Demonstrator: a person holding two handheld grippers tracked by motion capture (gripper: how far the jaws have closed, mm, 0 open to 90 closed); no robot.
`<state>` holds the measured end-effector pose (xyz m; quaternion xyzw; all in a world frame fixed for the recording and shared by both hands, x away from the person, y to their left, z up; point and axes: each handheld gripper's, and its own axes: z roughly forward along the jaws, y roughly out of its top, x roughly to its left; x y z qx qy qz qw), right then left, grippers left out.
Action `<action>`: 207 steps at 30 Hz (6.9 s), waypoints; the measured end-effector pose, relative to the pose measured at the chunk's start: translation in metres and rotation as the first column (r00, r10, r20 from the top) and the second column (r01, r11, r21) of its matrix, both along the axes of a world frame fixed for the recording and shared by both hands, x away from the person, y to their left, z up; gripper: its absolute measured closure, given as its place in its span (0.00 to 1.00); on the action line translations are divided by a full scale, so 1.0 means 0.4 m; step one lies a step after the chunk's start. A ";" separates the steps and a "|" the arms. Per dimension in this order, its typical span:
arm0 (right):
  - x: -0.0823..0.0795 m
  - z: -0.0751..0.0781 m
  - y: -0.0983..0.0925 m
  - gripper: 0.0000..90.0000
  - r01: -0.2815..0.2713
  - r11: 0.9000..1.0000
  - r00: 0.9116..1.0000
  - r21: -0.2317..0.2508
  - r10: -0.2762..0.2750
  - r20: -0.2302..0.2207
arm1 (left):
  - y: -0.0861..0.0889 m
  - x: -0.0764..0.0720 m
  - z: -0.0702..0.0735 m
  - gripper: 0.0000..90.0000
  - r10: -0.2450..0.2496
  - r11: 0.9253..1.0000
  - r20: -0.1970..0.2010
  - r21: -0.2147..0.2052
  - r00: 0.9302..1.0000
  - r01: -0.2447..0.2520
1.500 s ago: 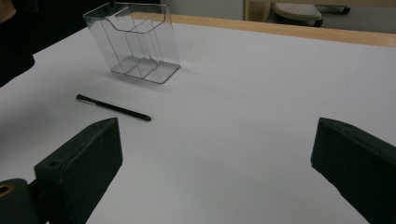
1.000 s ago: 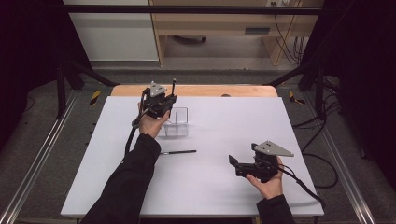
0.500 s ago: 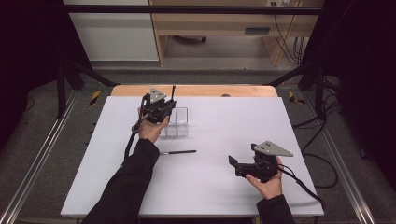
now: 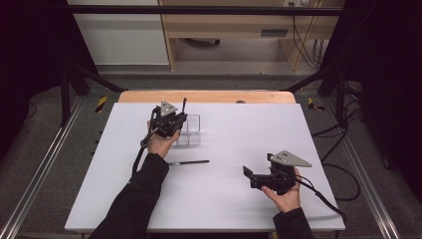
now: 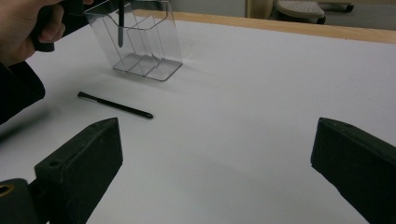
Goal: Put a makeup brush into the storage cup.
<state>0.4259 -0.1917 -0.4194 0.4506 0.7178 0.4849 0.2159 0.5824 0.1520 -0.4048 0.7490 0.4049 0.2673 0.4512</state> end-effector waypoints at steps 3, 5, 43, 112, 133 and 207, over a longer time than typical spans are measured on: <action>0.000 -0.001 0.001 0.03 -0.001 1.000 1.000 -0.001 0.001 -0.001 | 0.003 -0.003 -0.006 0.92 0.001 1.000 -0.004 0.003 1.000 -0.001; 0.000 -0.001 0.001 0.03 -0.002 1.000 1.000 0.000 0.002 -0.002 | 0.005 -0.005 -0.009 0.92 -0.001 1.000 -0.005 0.001 1.000 0.001; -0.003 0.012 -0.010 0.03 0.009 1.000 1.000 0.008 -0.009 0.006 | 0.113 -0.191 0.055 0.37 -0.096 0.995 0.016 -0.016 0.995 0.096; -0.012 0.013 -0.018 0.04 0.004 1.000 1.000 -0.009 -0.004 -0.004 | 0.128 -0.283 -0.063 0.15 -0.176 0.980 -0.159 0.069 0.972 0.188; -0.008 0.005 -0.012 0.04 -0.009 1.000 1.000 -0.019 0.009 -0.009 | 0.059 -0.204 -0.116 0.21 -0.205 0.956 -0.247 0.158 0.947 0.248; -0.011 0.005 -0.011 0.04 -0.012 1.000 1.000 -0.017 0.012 -0.012 | 0.003 -0.194 -0.139 0.86 -0.215 0.930 -0.418 0.188 0.883 0.315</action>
